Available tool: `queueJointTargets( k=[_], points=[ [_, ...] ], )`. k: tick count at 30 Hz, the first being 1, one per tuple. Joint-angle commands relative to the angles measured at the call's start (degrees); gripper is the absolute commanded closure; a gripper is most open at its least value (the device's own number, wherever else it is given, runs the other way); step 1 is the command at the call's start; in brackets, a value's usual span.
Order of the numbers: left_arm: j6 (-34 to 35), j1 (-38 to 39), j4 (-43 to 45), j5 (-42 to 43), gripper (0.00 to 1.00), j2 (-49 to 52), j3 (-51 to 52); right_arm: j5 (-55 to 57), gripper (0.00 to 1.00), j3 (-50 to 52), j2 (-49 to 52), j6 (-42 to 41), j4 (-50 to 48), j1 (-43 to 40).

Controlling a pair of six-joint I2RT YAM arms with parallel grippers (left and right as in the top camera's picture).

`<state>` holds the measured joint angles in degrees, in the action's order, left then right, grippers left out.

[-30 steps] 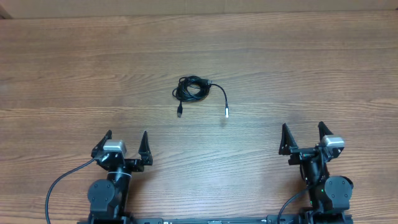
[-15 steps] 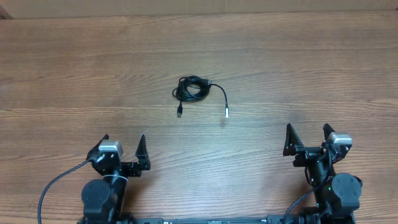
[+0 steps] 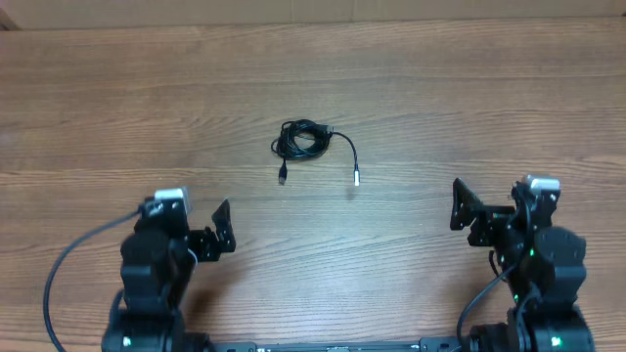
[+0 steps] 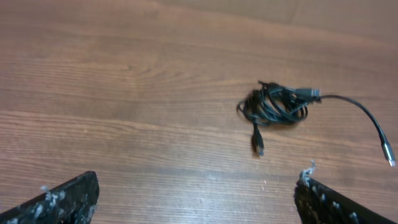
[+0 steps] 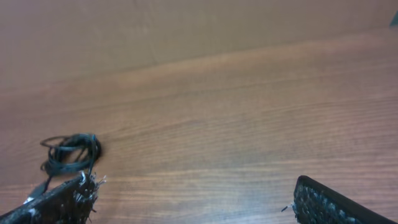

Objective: Untangle cables
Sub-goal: 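Raise both arms and move the left gripper toward the cable bundle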

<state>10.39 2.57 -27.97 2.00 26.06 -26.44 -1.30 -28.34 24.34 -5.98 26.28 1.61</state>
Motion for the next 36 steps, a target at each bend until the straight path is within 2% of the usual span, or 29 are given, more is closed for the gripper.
queueJointTargets(
  k=[1,10,16,26,29,36],
  points=[
    [0.4,-0.4,-5.5,3.9,0.00,9.4,-9.9,-1.0,0.00,-7.0,7.5,-0.2,4.0,0.3],
    [0.4,-0.4,-21.5,4.7,0.00,24.9,-26.0,-3.1,0.00,-17.3,22.0,-0.2,14.0,0.3],
    [0.5,-0.4,-28.2,5.6,0.00,32.0,-32.9,-3.3,0.00,-25.6,31.1,-0.2,20.9,0.3],
    [0.7,-0.4,-31.5,5.6,0.00,33.7,-33.2,-4.0,0.00,-30.3,34.8,-0.2,22.9,0.3],
    [3.1,-0.4,-31.7,6.1,0.00,33.7,-33.2,-4.9,0.00,-30.3,34.8,-0.2,22.9,0.3],
    [7.1,-0.4,-26.6,7.1,0.00,33.9,-33.2,-6.5,0.00,-30.3,34.8,-0.2,21.4,0.3]
  ],
)
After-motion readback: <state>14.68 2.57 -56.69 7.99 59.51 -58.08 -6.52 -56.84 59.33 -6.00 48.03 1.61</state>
